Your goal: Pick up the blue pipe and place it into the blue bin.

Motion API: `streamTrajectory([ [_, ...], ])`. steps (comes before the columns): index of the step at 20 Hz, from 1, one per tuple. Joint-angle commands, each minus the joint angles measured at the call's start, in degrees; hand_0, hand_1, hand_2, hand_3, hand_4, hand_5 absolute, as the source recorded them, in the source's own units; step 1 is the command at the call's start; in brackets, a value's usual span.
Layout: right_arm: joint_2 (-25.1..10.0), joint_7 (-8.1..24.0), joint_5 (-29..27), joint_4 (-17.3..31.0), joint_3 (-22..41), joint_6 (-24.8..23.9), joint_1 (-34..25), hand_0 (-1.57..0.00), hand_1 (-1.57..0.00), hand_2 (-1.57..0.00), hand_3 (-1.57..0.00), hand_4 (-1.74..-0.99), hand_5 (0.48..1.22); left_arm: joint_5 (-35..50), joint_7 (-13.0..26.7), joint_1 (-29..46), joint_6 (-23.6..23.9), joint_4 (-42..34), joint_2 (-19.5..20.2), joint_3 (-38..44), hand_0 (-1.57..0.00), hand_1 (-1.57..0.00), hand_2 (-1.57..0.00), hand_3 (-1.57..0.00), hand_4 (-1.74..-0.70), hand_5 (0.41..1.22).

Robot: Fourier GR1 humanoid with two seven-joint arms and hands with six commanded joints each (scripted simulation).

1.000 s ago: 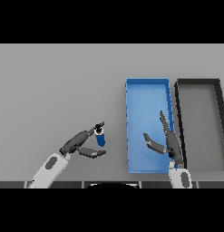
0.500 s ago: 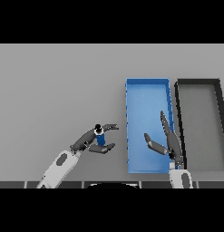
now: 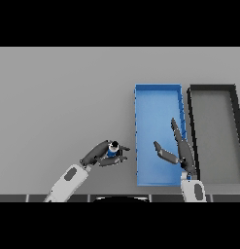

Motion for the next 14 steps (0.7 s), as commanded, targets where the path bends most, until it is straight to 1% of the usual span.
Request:
streamTrajectory([
  [1, -0.43, 0.22, 0.09, -0.66, -0.12, 0.02, -0.03, 0.0, 0.0, 0.0, 0.0, -1.189, 0.601, -0.15, 0.75, -0.56, 1.09, -0.58, -0.64, 0.27, -1.43, -1.45, -1.46, -1.38, -1.69, 1.172],
  [2, -0.36, 0.92, 0.27, 0.02, -0.2, -0.15, -0.68, 0.0, 0.0, 0.0, 0.0, -1.189, 0.603, 0.06, 0.95, -1.11, 1.69, -1.25, -1.46, 0.4, -1.46, -1.48, -1.48, -1.41, -1.7, 1.182],
  [4, 0.08, -0.85, 0.96, -0.36, 0.51, -0.3, 0.61, 0.0, 0.0, 0.0, 0.0, -1.187, 0.605, 0.97, -0.1, -0.73, 2.08, -4.35, -1.35, 0.59, -1.5, -1.51, -1.51, -1.44, -1.72, 1.196],
  [5, -0.3, -0.15, 1.4, -0.15, 0.28, -0.55, 0.19, 0.0, 0.0, 0.0, 0.0, -1.183, 0.606, 0.96, 1.1, -1.32, 2.33, -6.37, -2.06, -0.08, -1.51, -1.52, -1.52, -1.45, -1.72, 1.201],
  [7, -0.12, -0.4, 1.63, 0.15, 0.42, -0.66, 0.42, 0.0, 0.0, 0.0, 0.0, -1.172, 0.603, 2.52, 2.04, -2.29, 1.7, -8.65, -1.33, 0.71, -1.53, -1.54, -1.54, -1.46, -1.73, 1.208],
  [9, -0.67, -1.96, 1.18, -0.01, -0.09, -0.43, 1.31, 0.0, 0.0, 0.0, 0.0, -1.157, 0.6, 2.32, 3.8, -2.42, 1.48, -10.64, -0.94, -0.08, -1.55, -1.55, -1.55, -1.48, -1.73, 1.213],
  [11, -0.65, -1.14, 0.9, -0.18, -0.37, -0.58, 0.27, 0.0, 0.0, 0.0, 0.0, -1.144, 0.601, 2.78, 6.69, -3.63, 1.57, -12.59, -1.02, -0.22, -1.56, -1.56, -1.56, -1.49, -1.74, 1.216],
  [12, -0.74, -2.29, 1.2, -0.21, -0.02, -0.35, 0.79, 0.0, 0.0, 0.0, 0.0, -1.141, 0.603, 3.03, 7.49, -3.7, 1.4, -13.2, -0.96, -0.43, -1.56, -1.56, -1.56, -1.49, -1.74, 1.217],
  [13, -0.98, -2.04, 1.1, -0.05, -0.44, -0.49, 0.32, 0.0, 0.0, 0.0, 0.0, -1.136, 0.604, 2.92, 9.08, -3.99, 1.56, -13.84, -1.34, -0.96, -1.56, -1.56, -1.56, -1.49, -1.74, 1.218],
  [14, -1.4, -2.31, 0.72, -0.24, -0.81, -0.3, 0.35, 0.0, 0.0, 0.0, 0.0, -1.133, 0.606, 2.42, 9.16, -3.98, 1.86, -13.52, -1.6, -1.22, -1.56, -1.56, -1.56, -1.49, -1.74, 1.218],
])
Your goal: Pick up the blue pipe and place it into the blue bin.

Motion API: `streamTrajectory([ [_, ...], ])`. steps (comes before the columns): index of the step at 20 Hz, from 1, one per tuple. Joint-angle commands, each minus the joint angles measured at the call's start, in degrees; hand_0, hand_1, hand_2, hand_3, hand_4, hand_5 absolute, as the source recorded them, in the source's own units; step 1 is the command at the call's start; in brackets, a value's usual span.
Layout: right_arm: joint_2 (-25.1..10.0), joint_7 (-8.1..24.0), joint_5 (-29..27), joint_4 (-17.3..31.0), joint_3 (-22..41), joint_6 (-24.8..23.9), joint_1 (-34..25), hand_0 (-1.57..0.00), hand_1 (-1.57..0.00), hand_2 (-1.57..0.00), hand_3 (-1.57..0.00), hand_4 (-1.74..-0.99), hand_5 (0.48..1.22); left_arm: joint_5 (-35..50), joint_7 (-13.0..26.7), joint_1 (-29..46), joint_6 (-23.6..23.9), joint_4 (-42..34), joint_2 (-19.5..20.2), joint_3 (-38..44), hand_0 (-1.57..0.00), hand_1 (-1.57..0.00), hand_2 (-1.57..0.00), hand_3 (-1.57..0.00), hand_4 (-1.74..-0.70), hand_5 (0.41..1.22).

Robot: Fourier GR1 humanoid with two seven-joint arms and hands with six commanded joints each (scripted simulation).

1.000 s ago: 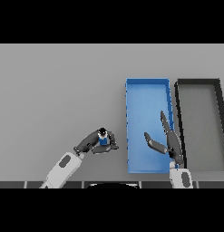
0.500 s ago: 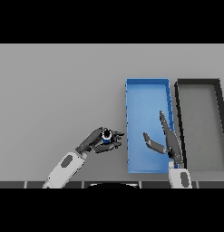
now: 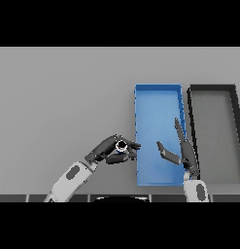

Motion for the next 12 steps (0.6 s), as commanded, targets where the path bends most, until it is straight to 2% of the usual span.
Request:
streamTrajectory([
  [1, -0.07, -0.1, 0.05, -0.19, -0.08, -0.12, 0.32, 0.0, 0.0, 0.0, 0.0, -1.128, 0.605, -0.39, -0.09, 0.21, 0.04, 0.26, 0.45, 0.03, -1.56, -1.57, -1.57, -1.5, -1.74, 1.219],
  [5, 0.77, 0.19, 0.91, -1.29, 0.31, -1.26, 2.34, 0.0, 0.0, 0.0, 0.0, -1.178, 0.605, -1.44, 0.02, 0.8, 0.33, -0.1, 0.5, -0.65, -1.57, -1.57, -1.57, -1.5, -1.74, 1.219],
  [7, 1.65, 0.49, 1.34, -1.86, 0.64, -2.07, 2.74, 0.0, 0.0, 0.0, 0.0, -1.176, 0.605, -1.57, 1.01, 0.23, 0.39, -0.15, 0.19, -0.68, -1.57, -1.57, -1.57, -1.49, -1.74, 1.219],
  [9, 0.28, -2.74, -3.77, -3.5, -0.56, 1.51, 3.18, 0.0, 0.0, 0.0, 0.0, -1.196, 0.622, -2.24, 1.08, 0.41, 0.67, -0.56, 0.1, -1.11, -1.57, -1.57, -1.57, -1.5, -1.74, 1.22],
  [11, -1.97, -2.1, -12.8, -6.82, -1.45, 7.99, 2.18, 0.0, 0.0, 0.0, 0.0, -1.212, 0.589, -1.71, 1.82, -0.13, 0.37, 0.06, 0.12, -0.49, -1.57, -1.57, -1.57, -1.5, -1.74, 1.22],
  [12, -4.08, -0.3, -15.99, -9.12, -1.44, 10.59, 1.13, 0.0, 0.0, 0.0, 0.0, -1.231, 0.572, -1.4, 1.13, 0.25, -0.18, -0.04, 0.5, -0.48, -1.57, -1.57, -1.57, -1.5, -1.74, 1.22],
])
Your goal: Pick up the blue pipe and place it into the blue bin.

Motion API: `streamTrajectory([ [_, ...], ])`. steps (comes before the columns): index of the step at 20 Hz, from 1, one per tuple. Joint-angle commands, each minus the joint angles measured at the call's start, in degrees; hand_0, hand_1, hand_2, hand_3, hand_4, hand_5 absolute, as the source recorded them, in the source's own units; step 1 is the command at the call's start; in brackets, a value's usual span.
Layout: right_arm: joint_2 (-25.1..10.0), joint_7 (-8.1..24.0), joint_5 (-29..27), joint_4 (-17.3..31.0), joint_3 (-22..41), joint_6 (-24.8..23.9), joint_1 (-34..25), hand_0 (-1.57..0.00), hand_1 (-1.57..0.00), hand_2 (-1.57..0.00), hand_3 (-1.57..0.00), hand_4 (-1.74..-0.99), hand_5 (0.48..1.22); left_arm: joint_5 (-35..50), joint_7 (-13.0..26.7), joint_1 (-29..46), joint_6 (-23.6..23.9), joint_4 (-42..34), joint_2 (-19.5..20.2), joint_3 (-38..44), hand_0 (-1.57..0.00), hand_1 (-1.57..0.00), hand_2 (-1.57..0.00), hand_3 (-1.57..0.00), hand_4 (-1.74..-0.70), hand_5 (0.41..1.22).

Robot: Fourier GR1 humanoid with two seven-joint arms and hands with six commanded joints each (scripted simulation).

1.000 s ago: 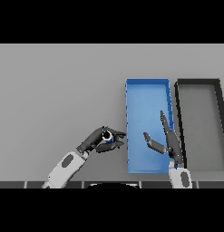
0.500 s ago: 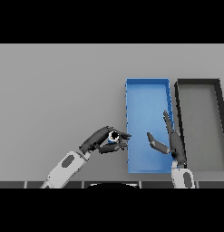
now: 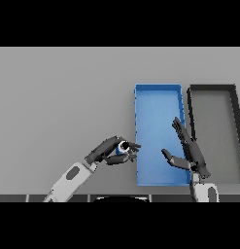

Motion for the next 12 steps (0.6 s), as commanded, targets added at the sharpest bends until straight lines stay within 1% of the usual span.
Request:
streamTrajectory([
  [1, -1.66, 2.35, -2.52, -1.88, 0.41, 2.11, -0.71, 0.0, 0.0, 0.0, 0.0, -1.256, 0.558, -0.05, 0.35, 0.01, 0.09, -0.26, 0.1, 0.01, -1.57, -1.57, -1.57, -1.5, -1.74, 1.221],
  [3, -5.61, 7.68, -6.7, -6.18, 1.72, 5.46, -3.46, 0.0, 0.0, 0.0, 0.0, -1.303, 0.515, -0.21, 0.27, -0.1, -0.23, -0.49, 0.22, -0.2, -1.57, -1.57, -1.57, -1.49, -1.74, 1.221],
  [4, -7.5, 10.67, -9.34, -7.98, 2.11, 6.67, -4.93, 0.0, 0.0, 0.0, 0.0, -1.314, 0.5, -0.17, 0.39, -0.37, -0.15, 0.11, 0.04, 0.1, -1.57, -1.57, -1.57, -1.49, -1.74, 1.221],
  [5, -8.17, 12.48, -10.23, -9.17, 3.42, 7.41, -6.37, 0.0, 0.0, 0.0, 0.0, -1.319, 0.501, -0.03, -0.68, 0.0, -0.53, -0.04, 0.64, 0.34, -1.57, -1.57, -1.57, -1.49, -1.74, 1.221],
  [6, -8.46, 15.74, -10.52, -9.71, 5.15, 7.9, -7.34, 0.0, 0.0, 0.0, 0.0, -1.314, 0.5, -0.31, -0.57, 0.06, -0.39, -0.4, 0.46, -0.01, -1.57, -1.57, -1.57, -1.49, -1.74, 1.221],
  [7, -8.74, 17.83, -11.06, -9.25, 6.05, 8.4, -9.82, 0.0, 0.0, 0.0, 0.0, -1.306, 0.502, -0.44, -0.33, -0.53, -0.36, 0.12, 0.43, 0.33, -1.57, -1.57, -1.57, -1.49, -1.74, 1.221],
  [8, -8.66, 19.42, -11.2, -9.27, 7.34, 8.53, -12.39, 0.0, 0.0, 0.0, 0.0, -1.309, 0.503, -0.36, -0.06, -0.94, -0.43, 0.3, 0.34, 0.54, -1.57, -1.57, -1.57, -1.49, -1.74, 1.221],
  [10, -8.66, 19.86, -10.3, -9.22, 9.98, 10.27, -15.65, 0.0, 0.0, 0.0, 0.0, -1.311, 0.517, -0.4, 0.42, -1.52, -0.67, 0.98, 0.0, 0.59, -1.57, -1.57, -1.57, -1.48, -1.74, 1.221],
  [11, -8.28, 20.31, -9.39, -8.55, 10.93, 10.5, -17.6, 0.0, 0.0, 0.0, 0.0, -1.306, 0.521, -0.23, -0.12, -1.27, -1.06, 0.38, 0.41, 0.58, -1.57, -1.57, -1.57, -1.48, -1.74, 1.221],
  [12, -8.06, 21.53, -8.97, -8.59, 12.27, 10.94, -19.11, 0.0, 0.0, 0.0, 0.0, -1.294, 0.523, -0.05, -0.48, -0.65, -1.12, 0.09, 0.48, 0.46, -1.57, -1.57, -1.57, -1.49, -1.74, 1.221],
])
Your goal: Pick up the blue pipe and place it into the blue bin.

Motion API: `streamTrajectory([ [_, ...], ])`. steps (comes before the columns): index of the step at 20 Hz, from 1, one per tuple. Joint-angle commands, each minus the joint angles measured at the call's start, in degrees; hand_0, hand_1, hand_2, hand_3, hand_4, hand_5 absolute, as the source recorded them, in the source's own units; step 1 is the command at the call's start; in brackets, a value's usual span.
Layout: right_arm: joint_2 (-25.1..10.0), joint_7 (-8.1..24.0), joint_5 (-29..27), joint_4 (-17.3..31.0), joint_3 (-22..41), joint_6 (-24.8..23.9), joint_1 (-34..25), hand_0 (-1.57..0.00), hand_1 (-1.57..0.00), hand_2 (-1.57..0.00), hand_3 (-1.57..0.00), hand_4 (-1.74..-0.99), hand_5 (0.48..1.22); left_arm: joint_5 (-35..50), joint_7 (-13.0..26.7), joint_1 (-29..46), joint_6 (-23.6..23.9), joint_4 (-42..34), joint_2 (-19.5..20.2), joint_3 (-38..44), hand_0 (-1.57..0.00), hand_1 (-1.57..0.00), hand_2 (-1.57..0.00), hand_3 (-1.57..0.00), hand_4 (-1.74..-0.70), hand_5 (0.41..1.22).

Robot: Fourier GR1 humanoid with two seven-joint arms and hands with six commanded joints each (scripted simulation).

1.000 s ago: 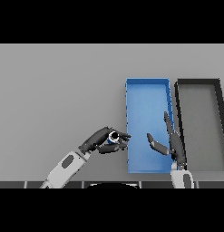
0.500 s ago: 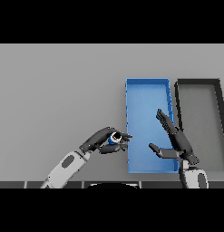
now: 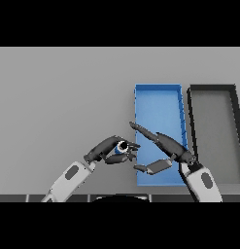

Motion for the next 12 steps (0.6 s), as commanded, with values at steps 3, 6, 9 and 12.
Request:
streamTrajectory([
  [3, 1.75, 2.65, 0.88, 2.1, 2.77, 0.84, -4.23, 0.0, 0.0, 0.0, 0.0, -1.241, 0.53, -0.08, -0.77, 0.21, -0.56, -0.05, 0.05, -0.21, -1.57, -1.57, -1.57, -1.5, -1.74, 1.221],
  [6, 4.17, 5.0, 0.82, 3.89, 5.23, 1.42, -7.76, 0.0, 0.0, 0.0, 0.0, -1.227, 0.532, 0.67, -0.86, -0.24, -1.23, 0.58, -0.67, 0.07, -1.57, -1.57, -1.57, -1.53, -1.74, 1.221],
  [9, 5.92, 5.44, 0.87, 8.02, 5.55, 2.64, -11.88, 0.0, 0.0, 0.0, 0.0, -1.219, 0.511, -0.68, -1.31, 0.35, -1.13, -0.2, 0.45, -0.2, -1.57, -1.57, -1.57, -1.54, -1.74, 1.221],
  [12, 8.39, 6.9, -0.04, 10.52, 6.4, 2.91, -16.0, -0.05, -0.08, -0.1, -0.05, -1.245, 0.506, 0.93, -0.81, 0.6, -2.45, -0.44, 0.89, 0.27, -1.57, -1.57, -1.57, -1.48, -1.74, 1.221],
])
